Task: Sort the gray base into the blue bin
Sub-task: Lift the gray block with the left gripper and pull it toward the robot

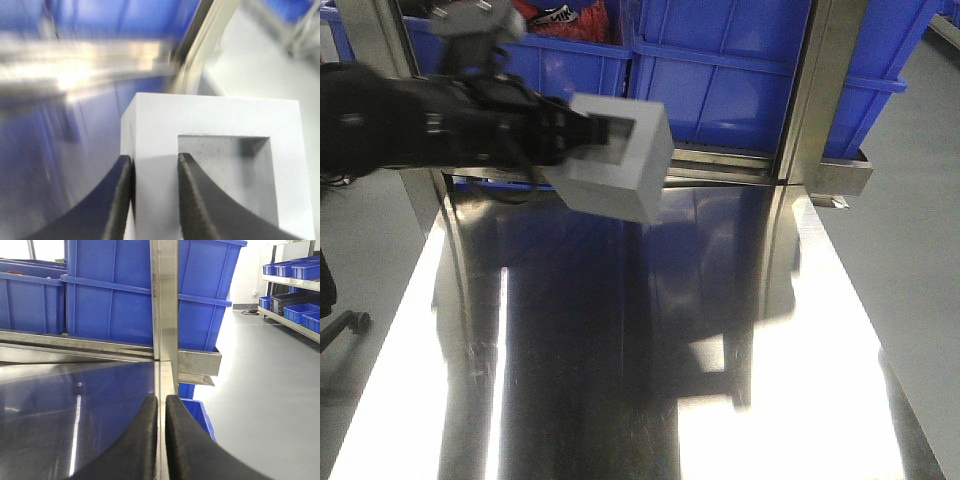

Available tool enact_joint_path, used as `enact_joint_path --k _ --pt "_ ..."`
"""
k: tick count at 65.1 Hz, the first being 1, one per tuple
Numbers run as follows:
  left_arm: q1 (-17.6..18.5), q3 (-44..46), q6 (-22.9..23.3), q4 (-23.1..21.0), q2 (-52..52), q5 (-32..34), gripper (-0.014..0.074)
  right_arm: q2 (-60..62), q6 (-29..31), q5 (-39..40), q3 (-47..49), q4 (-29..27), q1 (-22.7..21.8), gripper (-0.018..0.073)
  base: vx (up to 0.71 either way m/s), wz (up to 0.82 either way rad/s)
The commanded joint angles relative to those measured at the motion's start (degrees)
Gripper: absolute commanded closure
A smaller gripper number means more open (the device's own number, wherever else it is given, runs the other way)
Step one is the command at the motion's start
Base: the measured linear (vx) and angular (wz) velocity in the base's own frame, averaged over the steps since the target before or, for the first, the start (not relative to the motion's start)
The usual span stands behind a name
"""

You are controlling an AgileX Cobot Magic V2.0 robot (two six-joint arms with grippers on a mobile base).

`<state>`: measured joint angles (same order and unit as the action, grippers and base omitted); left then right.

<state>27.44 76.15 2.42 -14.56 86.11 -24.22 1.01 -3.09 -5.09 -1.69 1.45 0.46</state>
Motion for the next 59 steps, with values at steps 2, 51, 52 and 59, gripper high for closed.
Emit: enact_joint_path --k 2,51,52,59 --pt "0.29 -4.2 0.07 2.13 -11.97 8.47 0.0592 0.45 0.38 4.36 -0.05 0.34 -0.23 0.0564 0.0 0.0" --pt "0.24 -35.98 0.07 7.81 -60.97 12.26 0.0592 0.45 0.38 4.36 -0.05 0.34 -0.23 0.0564 0.0 0.0" --pt "0.24 -36.13 0.07 7.81 -61.3 12.24 0.0592 0.45 0.38 4.36 -0.05 0.34 -0.23 0.0564 0.0 0.0" --pt "0.24 -36.5 0.07 7.81 -62.71 12.14 0.0592 0.45 0.38 4.36 -0.05 0.34 -0.23 0.0564 0.0 0.0"
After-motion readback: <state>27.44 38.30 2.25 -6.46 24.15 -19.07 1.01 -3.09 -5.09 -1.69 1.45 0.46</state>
